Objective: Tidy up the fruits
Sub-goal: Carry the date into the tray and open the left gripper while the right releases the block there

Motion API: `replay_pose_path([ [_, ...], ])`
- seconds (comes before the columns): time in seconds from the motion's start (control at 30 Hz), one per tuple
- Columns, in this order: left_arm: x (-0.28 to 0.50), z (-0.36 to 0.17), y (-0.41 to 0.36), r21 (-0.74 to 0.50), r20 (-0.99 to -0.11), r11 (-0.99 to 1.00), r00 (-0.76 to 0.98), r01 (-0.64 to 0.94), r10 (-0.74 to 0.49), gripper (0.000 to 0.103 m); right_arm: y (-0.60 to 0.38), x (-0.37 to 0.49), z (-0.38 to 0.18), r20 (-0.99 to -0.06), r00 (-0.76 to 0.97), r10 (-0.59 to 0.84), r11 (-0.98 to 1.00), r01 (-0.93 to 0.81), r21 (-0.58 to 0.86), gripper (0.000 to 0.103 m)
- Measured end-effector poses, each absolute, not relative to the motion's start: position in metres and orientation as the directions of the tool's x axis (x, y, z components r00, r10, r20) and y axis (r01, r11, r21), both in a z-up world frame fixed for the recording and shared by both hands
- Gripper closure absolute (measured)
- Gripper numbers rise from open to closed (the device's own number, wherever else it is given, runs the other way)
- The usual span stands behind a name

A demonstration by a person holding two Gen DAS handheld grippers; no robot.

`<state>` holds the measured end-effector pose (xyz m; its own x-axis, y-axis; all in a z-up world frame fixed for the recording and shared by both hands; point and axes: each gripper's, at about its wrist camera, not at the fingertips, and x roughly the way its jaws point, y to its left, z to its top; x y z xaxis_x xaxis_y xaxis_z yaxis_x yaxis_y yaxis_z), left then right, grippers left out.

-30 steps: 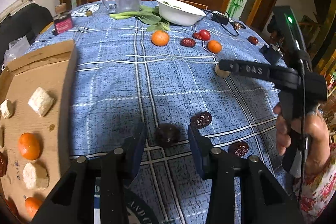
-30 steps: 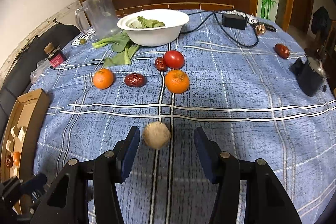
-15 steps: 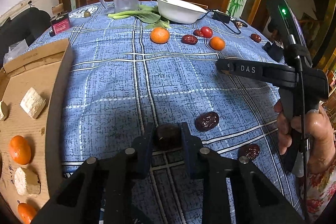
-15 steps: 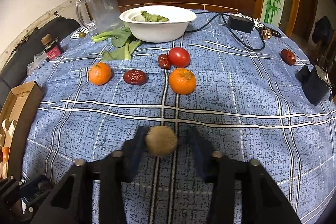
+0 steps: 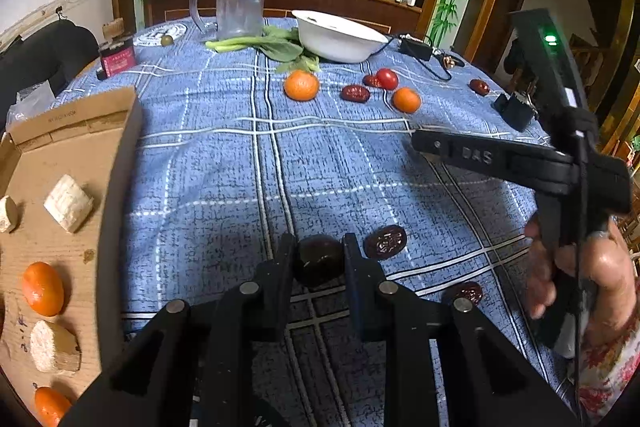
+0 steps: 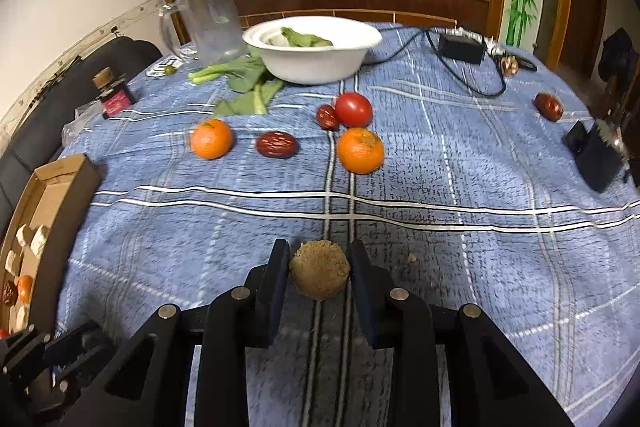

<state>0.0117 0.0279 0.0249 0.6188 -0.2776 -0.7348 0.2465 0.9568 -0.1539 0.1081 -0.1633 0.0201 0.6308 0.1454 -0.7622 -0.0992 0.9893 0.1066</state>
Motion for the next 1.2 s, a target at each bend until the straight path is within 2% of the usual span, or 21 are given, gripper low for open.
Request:
replay_pose_path([
  [0.37, -0.032, 0.080, 0.078, -0.169, -0.657, 0.970, 0.714, 0.176, -0.244, 0.081, -0.129, 0.047, 0.068, -0.715, 0.661, 0.226, 0.972, -0.202, 0.121, 0.071],
  [0.6, -0.065, 0.105, 0.146, -0.155, -0.624, 0.988, 0.773, 0.020, -0.114, 0.080, -0.080, 0.010, 0.084, -0.692, 0.657, 0.301, 0.944, -0.308, 0.118, 0.070],
  [0.93, -0.087, 0.090, 0.231, -0.154, -0.652, 0.970, 0.757, -0.187, 0.042, 0.080, 0.000, -0.025, 0.090, -0.680, 0.609, 0.408, 0.882, -0.455, 0.122, 0.070],
  [1.2, -0.085, 0.073, 0.257, -0.162, -0.681, 0.961, 0.730, -0.223, 0.055, 0.080, 0.061, -0.040, 0.067, -0.716, 0.526, 0.460, 0.830, -0.542, 0.135, 0.070],
])
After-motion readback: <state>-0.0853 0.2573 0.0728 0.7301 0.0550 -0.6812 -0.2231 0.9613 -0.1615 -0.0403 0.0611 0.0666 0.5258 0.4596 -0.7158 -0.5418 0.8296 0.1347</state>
